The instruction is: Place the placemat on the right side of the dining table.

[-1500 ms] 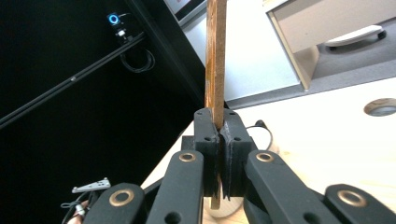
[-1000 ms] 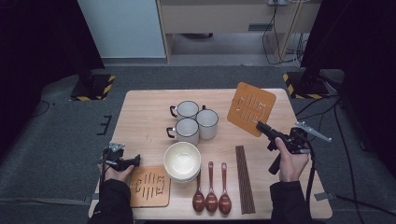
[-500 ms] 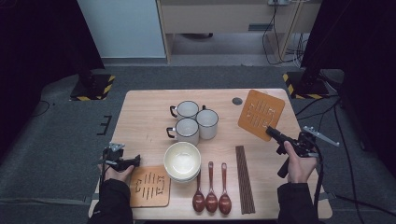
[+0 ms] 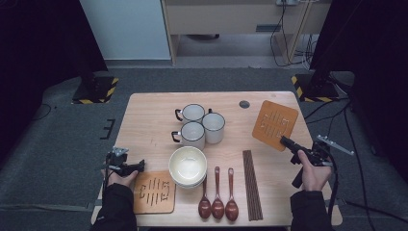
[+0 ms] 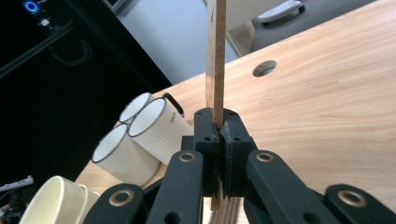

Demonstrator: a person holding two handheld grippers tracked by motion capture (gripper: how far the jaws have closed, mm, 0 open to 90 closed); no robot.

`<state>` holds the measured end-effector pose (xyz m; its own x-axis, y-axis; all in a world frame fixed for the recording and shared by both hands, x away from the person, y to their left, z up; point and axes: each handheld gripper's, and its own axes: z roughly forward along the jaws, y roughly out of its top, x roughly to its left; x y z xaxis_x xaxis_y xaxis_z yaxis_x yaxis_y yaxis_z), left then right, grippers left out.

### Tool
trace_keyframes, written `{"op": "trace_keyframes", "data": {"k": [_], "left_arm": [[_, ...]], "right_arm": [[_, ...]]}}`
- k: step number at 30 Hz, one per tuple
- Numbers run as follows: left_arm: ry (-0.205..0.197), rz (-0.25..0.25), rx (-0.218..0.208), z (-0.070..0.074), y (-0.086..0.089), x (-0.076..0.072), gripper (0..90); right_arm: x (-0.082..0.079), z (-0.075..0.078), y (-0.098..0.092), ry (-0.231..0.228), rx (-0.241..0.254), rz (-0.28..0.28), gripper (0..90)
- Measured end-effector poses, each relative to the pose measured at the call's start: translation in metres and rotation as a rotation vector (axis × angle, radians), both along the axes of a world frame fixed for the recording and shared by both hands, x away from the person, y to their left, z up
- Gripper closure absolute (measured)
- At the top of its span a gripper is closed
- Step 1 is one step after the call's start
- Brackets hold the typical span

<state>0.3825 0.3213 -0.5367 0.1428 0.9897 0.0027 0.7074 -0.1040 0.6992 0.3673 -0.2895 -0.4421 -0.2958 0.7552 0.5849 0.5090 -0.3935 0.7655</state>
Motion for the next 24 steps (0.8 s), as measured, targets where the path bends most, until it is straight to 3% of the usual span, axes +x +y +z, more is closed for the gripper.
{"op": "trace_keyframes", "data": {"k": [24], "left_arm": [[0.000, 0.001, 0.000, 0.000, 0.000, 0.000, 0.0]], "right_arm": [[0.004, -0.039, -0.019, 0.138, -0.028, -0.023, 87.2]]}}
